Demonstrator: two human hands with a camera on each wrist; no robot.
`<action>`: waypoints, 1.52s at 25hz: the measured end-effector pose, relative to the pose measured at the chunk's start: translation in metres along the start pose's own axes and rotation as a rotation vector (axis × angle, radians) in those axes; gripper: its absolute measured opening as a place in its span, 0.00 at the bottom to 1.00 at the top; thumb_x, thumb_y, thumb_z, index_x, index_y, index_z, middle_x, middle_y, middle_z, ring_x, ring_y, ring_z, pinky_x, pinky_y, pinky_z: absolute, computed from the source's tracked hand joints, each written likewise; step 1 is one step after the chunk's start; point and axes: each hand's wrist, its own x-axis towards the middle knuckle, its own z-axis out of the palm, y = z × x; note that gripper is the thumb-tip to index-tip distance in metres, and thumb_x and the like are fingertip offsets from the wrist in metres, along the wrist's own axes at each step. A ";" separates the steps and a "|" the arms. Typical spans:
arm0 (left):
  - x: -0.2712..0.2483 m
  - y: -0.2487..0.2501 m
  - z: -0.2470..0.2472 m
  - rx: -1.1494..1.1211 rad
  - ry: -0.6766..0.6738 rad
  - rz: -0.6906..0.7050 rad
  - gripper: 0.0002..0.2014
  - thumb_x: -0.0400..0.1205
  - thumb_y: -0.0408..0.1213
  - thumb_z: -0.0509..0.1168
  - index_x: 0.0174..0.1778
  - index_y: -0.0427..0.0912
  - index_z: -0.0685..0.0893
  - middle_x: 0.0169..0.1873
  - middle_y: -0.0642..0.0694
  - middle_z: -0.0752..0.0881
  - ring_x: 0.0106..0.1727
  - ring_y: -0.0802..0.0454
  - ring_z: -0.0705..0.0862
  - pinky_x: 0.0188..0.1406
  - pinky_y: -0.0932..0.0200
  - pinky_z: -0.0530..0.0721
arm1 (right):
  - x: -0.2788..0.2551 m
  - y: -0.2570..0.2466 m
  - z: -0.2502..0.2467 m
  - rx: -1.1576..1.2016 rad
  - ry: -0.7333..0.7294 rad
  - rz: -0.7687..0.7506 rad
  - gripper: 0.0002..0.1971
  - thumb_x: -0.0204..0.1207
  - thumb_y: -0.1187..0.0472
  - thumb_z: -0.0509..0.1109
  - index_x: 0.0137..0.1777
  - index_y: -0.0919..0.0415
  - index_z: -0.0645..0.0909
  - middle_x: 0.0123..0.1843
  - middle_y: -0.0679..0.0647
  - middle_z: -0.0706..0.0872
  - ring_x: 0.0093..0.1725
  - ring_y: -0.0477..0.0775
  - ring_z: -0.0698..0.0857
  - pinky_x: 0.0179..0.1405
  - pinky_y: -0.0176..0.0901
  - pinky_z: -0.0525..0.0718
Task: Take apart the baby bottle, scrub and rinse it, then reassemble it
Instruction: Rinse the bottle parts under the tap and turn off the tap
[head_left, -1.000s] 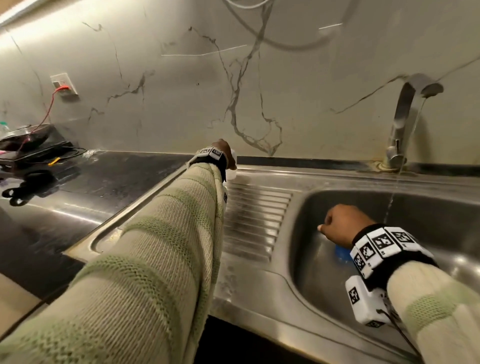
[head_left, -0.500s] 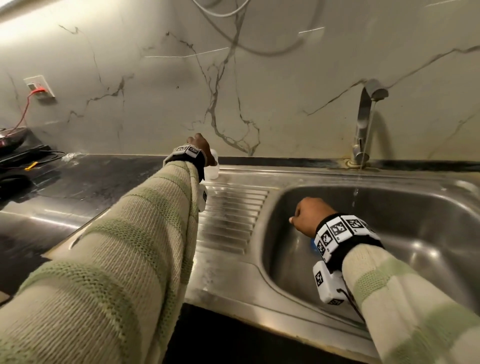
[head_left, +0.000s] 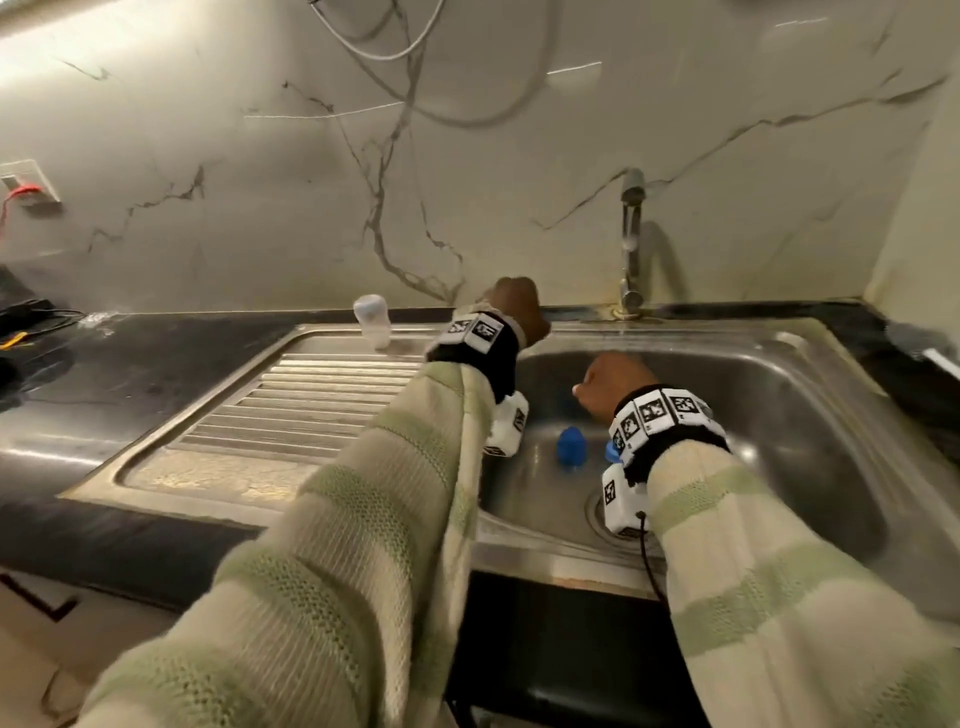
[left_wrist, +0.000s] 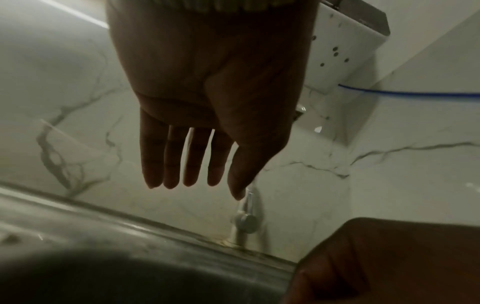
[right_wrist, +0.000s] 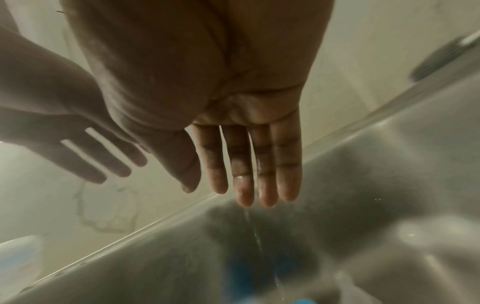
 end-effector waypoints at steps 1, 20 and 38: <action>-0.004 0.018 0.012 -0.037 -0.023 0.029 0.23 0.77 0.45 0.71 0.66 0.38 0.84 0.64 0.37 0.85 0.65 0.37 0.84 0.59 0.51 0.82 | -0.001 0.020 -0.005 0.009 0.003 0.051 0.17 0.76 0.51 0.70 0.54 0.64 0.87 0.57 0.61 0.88 0.58 0.64 0.86 0.56 0.48 0.82; -0.006 0.032 0.127 -0.198 -0.233 0.006 0.11 0.79 0.42 0.70 0.51 0.39 0.88 0.44 0.42 0.88 0.46 0.43 0.88 0.51 0.50 0.88 | 0.111 0.160 0.099 -0.307 -0.352 0.266 0.22 0.54 0.51 0.77 0.49 0.60 0.88 0.36 0.53 0.87 0.40 0.59 0.89 0.47 0.49 0.89; -0.013 0.045 0.121 -0.347 -0.149 0.079 0.09 0.85 0.39 0.64 0.58 0.42 0.85 0.53 0.40 0.89 0.48 0.45 0.86 0.51 0.52 0.84 | 0.032 0.065 -0.005 0.605 -0.006 0.090 0.18 0.77 0.74 0.68 0.62 0.57 0.83 0.47 0.59 0.88 0.43 0.61 0.88 0.36 0.51 0.91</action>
